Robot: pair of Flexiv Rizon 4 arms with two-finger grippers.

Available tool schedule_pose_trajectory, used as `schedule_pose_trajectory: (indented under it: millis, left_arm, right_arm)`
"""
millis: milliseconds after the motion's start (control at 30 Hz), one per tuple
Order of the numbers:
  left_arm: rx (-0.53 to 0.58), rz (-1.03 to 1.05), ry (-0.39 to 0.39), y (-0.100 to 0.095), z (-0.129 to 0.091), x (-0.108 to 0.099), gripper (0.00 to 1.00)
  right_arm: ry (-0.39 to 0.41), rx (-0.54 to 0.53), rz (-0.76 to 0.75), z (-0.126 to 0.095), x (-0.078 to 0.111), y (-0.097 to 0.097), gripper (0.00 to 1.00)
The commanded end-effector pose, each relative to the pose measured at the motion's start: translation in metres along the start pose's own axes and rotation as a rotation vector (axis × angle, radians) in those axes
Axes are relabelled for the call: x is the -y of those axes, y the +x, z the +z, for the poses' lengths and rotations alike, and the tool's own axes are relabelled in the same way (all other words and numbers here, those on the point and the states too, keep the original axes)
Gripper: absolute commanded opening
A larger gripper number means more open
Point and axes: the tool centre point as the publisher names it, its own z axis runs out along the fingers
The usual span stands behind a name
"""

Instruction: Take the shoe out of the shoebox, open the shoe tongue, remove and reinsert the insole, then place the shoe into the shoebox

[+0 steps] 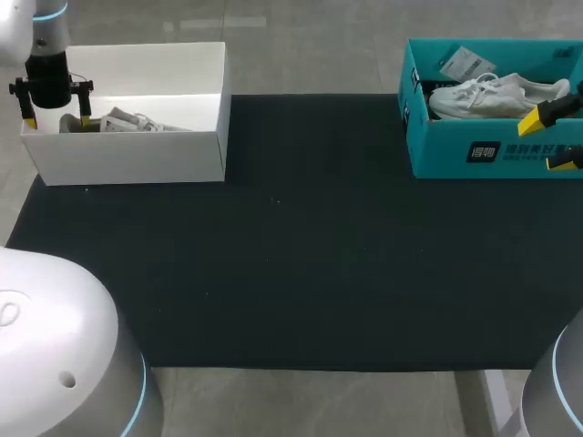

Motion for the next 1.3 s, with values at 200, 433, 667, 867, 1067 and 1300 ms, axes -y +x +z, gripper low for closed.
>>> schedule_pose_trajectory:
  millis: [200,433,667,867,1067,1300]
  left_arm:
    - [0.029,-0.157,0.096,0.007,-0.066,-0.004,1.0]
    - [0.094,-0.156,0.105,0.006,-0.125,-0.001,1.0]
    - [0.125,-0.058,0.109,0.004,-0.171,0.011,1.0]
    - [0.137,-0.042,0.125,0.011,-0.198,0.017,1.0]
    - [0.17,-0.056,0.126,0.021,-0.224,0.019,1.0]
    - [0.173,-0.051,0.124,0.022,-0.227,0.021,1.0]
  right_arm:
    - [-0.001,0.004,0.002,0.001,0.0,0.0,1.0]
    - [-0.001,0.004,0.002,0.001,0.0,0.0,1.0]
    - [-0.001,0.004,0.002,0.001,0.0,0.0,1.0]
    - [-0.016,0.166,-0.016,-0.002,-0.034,-0.014,1.0]
    - [-0.103,0.232,-0.044,-0.02,-0.076,-0.025,1.0]
    - [-0.109,0.475,-0.051,-0.028,-0.113,-0.05,1.0]
